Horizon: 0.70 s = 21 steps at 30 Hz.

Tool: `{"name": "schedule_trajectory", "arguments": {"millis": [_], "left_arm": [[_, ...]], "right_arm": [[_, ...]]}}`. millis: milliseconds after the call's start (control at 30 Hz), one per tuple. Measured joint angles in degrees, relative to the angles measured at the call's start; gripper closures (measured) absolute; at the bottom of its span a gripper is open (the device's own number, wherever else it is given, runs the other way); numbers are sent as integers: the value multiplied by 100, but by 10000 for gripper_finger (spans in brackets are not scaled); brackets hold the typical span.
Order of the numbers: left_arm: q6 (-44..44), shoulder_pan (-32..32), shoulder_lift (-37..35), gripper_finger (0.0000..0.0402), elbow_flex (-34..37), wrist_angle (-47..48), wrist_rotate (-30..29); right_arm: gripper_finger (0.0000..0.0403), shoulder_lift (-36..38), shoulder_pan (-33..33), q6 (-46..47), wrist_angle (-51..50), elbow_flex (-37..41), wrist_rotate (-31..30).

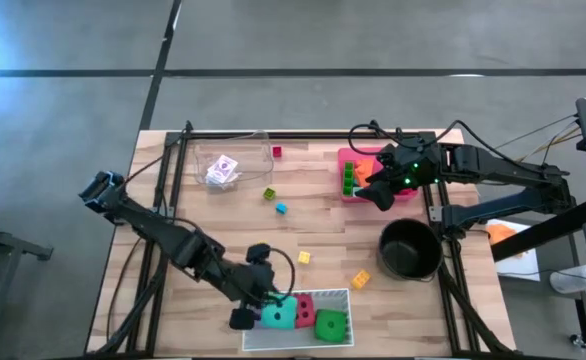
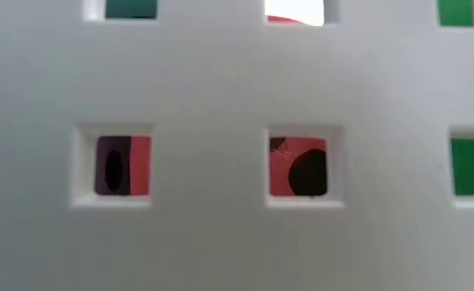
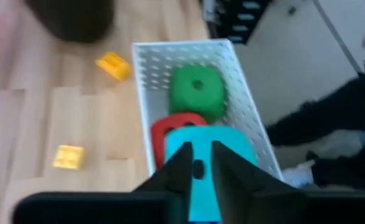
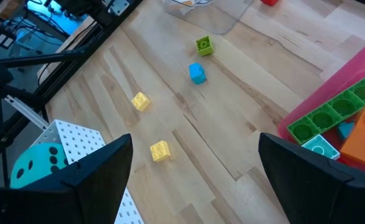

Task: Pick & Place Toys
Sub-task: Put the yellow game piece into the red bin

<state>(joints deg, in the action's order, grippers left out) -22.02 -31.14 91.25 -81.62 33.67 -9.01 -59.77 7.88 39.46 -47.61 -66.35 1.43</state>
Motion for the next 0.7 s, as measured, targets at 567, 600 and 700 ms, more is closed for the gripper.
{"name": "schedule_trajectory", "arguments": {"millis": [567,600,700], "left_arm": [[-1712,1477,-248,100,665,1894,-169],[-1537,1498,-260,97,798,1911,-95],[-1165,1500,-293,94,1282,1845,-40]], "right_arm": [[62,0,0,0,4,0,0],[62,0,0,0,4,0,0],[62,0,1,0,3,0,-1]]}}
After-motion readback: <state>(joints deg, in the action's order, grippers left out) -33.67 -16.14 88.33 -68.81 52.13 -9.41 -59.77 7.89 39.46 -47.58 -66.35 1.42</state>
